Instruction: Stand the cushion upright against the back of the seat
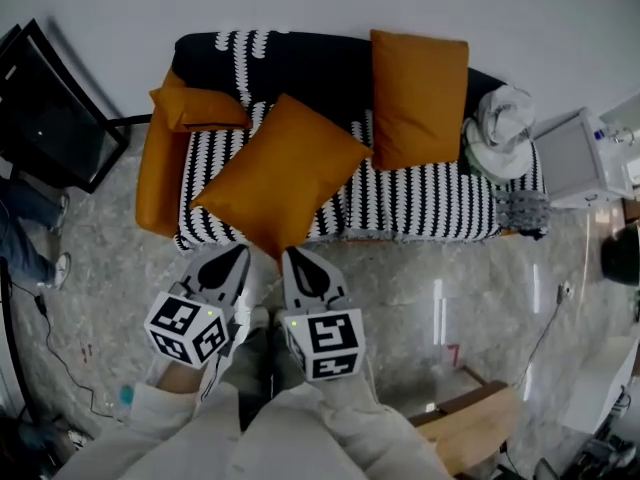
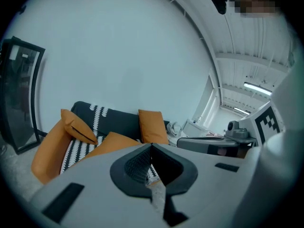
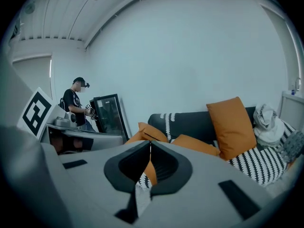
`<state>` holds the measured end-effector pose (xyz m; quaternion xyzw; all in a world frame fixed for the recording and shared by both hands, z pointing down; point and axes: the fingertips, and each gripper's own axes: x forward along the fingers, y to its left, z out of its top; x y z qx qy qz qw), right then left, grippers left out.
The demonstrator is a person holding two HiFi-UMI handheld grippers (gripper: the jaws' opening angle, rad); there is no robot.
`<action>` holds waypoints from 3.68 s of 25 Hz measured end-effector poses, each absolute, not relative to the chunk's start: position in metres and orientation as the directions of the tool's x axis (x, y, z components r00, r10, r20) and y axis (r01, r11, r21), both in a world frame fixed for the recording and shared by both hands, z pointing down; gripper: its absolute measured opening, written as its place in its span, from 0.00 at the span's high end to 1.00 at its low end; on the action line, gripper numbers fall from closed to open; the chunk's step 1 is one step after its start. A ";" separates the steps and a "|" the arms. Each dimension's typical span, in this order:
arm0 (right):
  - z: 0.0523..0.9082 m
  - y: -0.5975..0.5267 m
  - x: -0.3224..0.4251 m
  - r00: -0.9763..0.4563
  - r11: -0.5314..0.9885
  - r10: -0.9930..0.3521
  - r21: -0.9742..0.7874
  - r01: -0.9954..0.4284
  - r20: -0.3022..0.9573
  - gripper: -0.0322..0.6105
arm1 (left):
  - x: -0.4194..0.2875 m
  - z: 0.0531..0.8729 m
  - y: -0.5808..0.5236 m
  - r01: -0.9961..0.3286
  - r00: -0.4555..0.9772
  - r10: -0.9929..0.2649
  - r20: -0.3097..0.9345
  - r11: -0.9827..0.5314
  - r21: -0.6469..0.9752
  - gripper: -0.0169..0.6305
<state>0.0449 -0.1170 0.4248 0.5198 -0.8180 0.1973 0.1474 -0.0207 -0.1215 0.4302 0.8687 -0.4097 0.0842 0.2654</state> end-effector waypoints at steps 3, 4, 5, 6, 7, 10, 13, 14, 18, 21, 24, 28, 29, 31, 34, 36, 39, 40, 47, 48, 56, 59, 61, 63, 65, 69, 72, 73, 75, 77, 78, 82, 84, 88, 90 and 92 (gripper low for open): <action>0.447 -0.123 0.045 -0.425 0.377 -0.777 -0.198 -0.905 0.464 0.93 | -0.019 0.449 -0.128 -0.757 0.649 -0.661 0.376 -0.515 0.402 0.96; 0.455 -0.124 0.045 -0.427 0.375 -0.772 -0.205 -0.904 0.471 0.93 | -0.017 0.457 -0.130 -0.755 0.651 -0.657 0.380 -0.510 0.412 0.96; 0.462 -0.125 0.045 -0.427 0.372 -0.768 -0.209 -0.904 0.477 0.93 | -0.016 0.464 -0.131 -0.753 0.653 -0.654 0.383 -0.505 0.422 0.96; 0.470 -0.127 0.046 -0.425 0.369 -0.765 -0.213 -0.905 0.483 0.93 | -0.015 0.471 -0.133 -0.753 0.653 -0.652 0.386 -0.501 0.428 0.96; 0.478 -0.129 0.046 -0.423 0.364 -0.763 -0.216 -0.906 0.489 0.93 | -0.014 0.478 -0.134 -0.754 0.652 -0.651 0.390 -0.497 0.430 0.96; 0.501 -0.133 0.047 -0.416 0.347 -0.756 -0.229 -0.909 0.506 0.93 | -0.012 0.500 -0.137 -0.752 0.654 -0.643 0.399 -0.497 0.432 0.96; 0.525 -0.135 0.046 -0.415 0.332 -0.750 -0.250 -0.909 0.514 0.93 | -0.007 0.528 -0.137 -0.752 0.656 -0.634 0.410 -0.500 0.430 0.96; 0.534 -0.135 0.047 -0.414 0.328 -0.749 -0.254 -0.910 0.518 0.93 | -0.005 0.537 -0.137 -0.752 0.656 -0.632 0.414 -0.499 0.430 0.96; 0.567 -0.141 0.054 -0.389 0.294 -0.755 -0.259 -0.920 0.528 0.93 | 0.001 0.568 -0.144 -0.754 0.654 -0.628 0.422 -0.491 0.438 0.96; 0.588 -0.144 0.064 -0.350 0.268 -0.783 -0.229 -0.936 0.515 0.93 | 0.003 0.588 -0.147 -0.762 0.645 -0.631 0.431 -0.485 0.430 0.96; 0.608 -0.142 0.065 -0.340 0.254 -0.785 -0.232 -0.939 0.518 0.93 | 0.005 0.608 -0.147 -0.771 0.633 -0.637 0.440 -0.468 0.431 0.96; 0.642 -0.135 0.063 -0.358 0.258 -0.753 -0.252 -0.933 0.552 0.93 | 0.012 0.637 -0.140 -0.773 0.631 -0.628 0.456 -0.458 0.439 0.96; 0.650 -0.133 0.063 -0.359 0.257 -0.749 -0.255 -0.932 0.557 0.93 | 0.014 0.645 -0.138 -0.773 0.632 -0.623 0.462 -0.457 0.441 0.96; 0.665 -0.130 0.063 -0.365 0.258 -0.732 -0.262 -0.930 0.575 0.93 | 0.018 0.660 -0.134 -0.772 0.633 -0.614 0.472 -0.451 0.448 0.96; 0.685 -0.125 0.062 -0.372 0.257 -0.712 -0.272 -0.927 0.596 0.93 | 0.020 0.679 -0.126 -0.771 0.634 -0.601 0.487 -0.441 0.459 0.96; 0.696 -0.122 0.063 -0.369 0.256 -0.707 -0.268 -0.929 0.603 0.93 | 0.019 0.690 -0.122 -0.773 0.632 -0.593 0.499 -0.441 0.455 0.96; 0.713 -0.117 0.061 -0.375 0.281 -0.691 -0.249 -0.927 0.617 0.93 | 0.014 0.707 -0.121 -0.787 0.617 -0.589 0.523 -0.447 0.425 0.96; 0.719 -0.115 0.061 -0.376 0.289 -0.684 -0.241 -0.926 0.625 0.93 | 0.012 0.712 -0.122 -0.789 0.614 -0.588 0.527 -0.444 0.424 0.96; 0.758 -0.101 0.060 -0.384 0.286 -0.625 -0.259 -0.923 0.680 0.88 | 0.009 0.744 -0.116 -0.789 0.614 -0.571 0.545 -0.433 0.435 0.96; 0.763 -0.099 0.060 -0.388 0.287 -0.616 -0.264 -0.921 0.685 0.84 | 0.009 0.748 -0.114 -0.790 0.612 -0.569 0.548 -0.430 0.437 0.96; 0.791 -0.098 0.049 -0.391 0.294 -0.594 -0.262 -0.919 0.703 0.75 | 0.011 0.776 -0.106 -0.798 0.601 -0.564 0.565 -0.399 0.451 0.96; 0.799 -0.096 0.049 -0.382 0.284 -0.595 -0.260 -0.923 0.707 0.73 | 0.012 0.784 -0.103 -0.800 0.599 -0.566 0.566 -0.390 0.457 0.96; 0.806 -0.093 0.050 -0.374 0.273 -0.592 -0.259 -0.927 0.714 0.73 | 0.013 0.789 -0.100 -0.801 0.598 -0.565 0.569 -0.383 0.460 0.96; 0.813 -0.092 0.051 -0.358 0.256 -0.587 -0.253 -0.933 0.726 0.73 | 0.011 0.793 -0.098 -0.802 0.595 -0.564 0.572 -0.374 0.466 0.96; 0.819 -0.092 0.051 -0.345 0.245 -0.582 -0.246 -0.938 0.736 0.73 | 0.010 0.795 -0.098 -0.802 0.596 -0.561 0.575 -0.368 0.471 0.96; 0.829 -0.091 0.053 -0.331 0.236 -0.582 -0.234 -0.943 0.743 0.73 | 0.011 0.802 -0.093 -0.796 0.603 -0.552 0.576 -0.373 0.477 0.96; 0.834 -0.091 0.054 -0.323 0.230 -0.578 -0.231 -0.946 0.749 0.73 | 0.010 0.807 -0.092 -0.796 0.602 -0.549 0.579 -0.365 0.482 0.96; 0.835 -0.091 0.053 -0.325 0.229 -0.575 -0.234 -0.945 0.751 0.73 | 0.009 0.808 -0.093 -0.797 0.601 -0.548 0.581 -0.361 0.484 0.96; 0.837 -0.091 0.052 -0.328 0.231 -0.569 -0.236 -0.944 0.754 0.73 | 0.008 0.809 -0.093 -0.799 0.599 -0.547 0.585 -0.354 0.486 0.96; 0.837 -0.091 0.051 -0.324 0.231 -0.568 -0.231 -0.945 0.757 0.73 | 0.006 0.809 -0.094 -0.802 0.595 -0.550 0.586 -0.349 0.485 0.96; 0.837 -0.090 0.051 -0.319 0.227 -0.570 -0.228 -0.947 0.757 0.76 | 0.004 0.808 -0.094 -0.802 0.593 -0.552 0.586 -0.347 0.486 0.96; 0.835 -0.090 0.055 -0.303 0.213 -0.575 -0.219 -0.952 0.760 0.83 | 0.004 0.805 -0.093 -0.800 0.596 -0.552 0.583 -0.346 0.491 0.96; 0.832 -0.091 0.056 -0.307 0.211 -0.577 -0.225 -0.951 0.757 0.83 | 0.006 0.802 -0.092 -0.799 0.597 -0.553 0.581 -0.349 0.489 0.96; 0.819 -0.095 0.054 -0.334 0.211 -0.585 -0.259 -0.943 0.739 0.85 | 0.003 0.792 -0.093 -0.796 0.601 -0.554 0.576 -0.355 0.490 0.96; 0.812 -0.098 0.055 -0.337 0.215 -0.593 -0.259 -0.942 0.732 0.86 | 0.000 0.788 -0.092 -0.797 0.600 -0.555 0.577 -0.347 0.494 0.96; 0.803 -0.099 0.055 -0.337 0.217 -0.597 -0.259 -0.941 0.728 0.86 | -0.003 0.782 -0.089 -0.798 0.597 -0.554 0.580 -0.334 0.502 0.96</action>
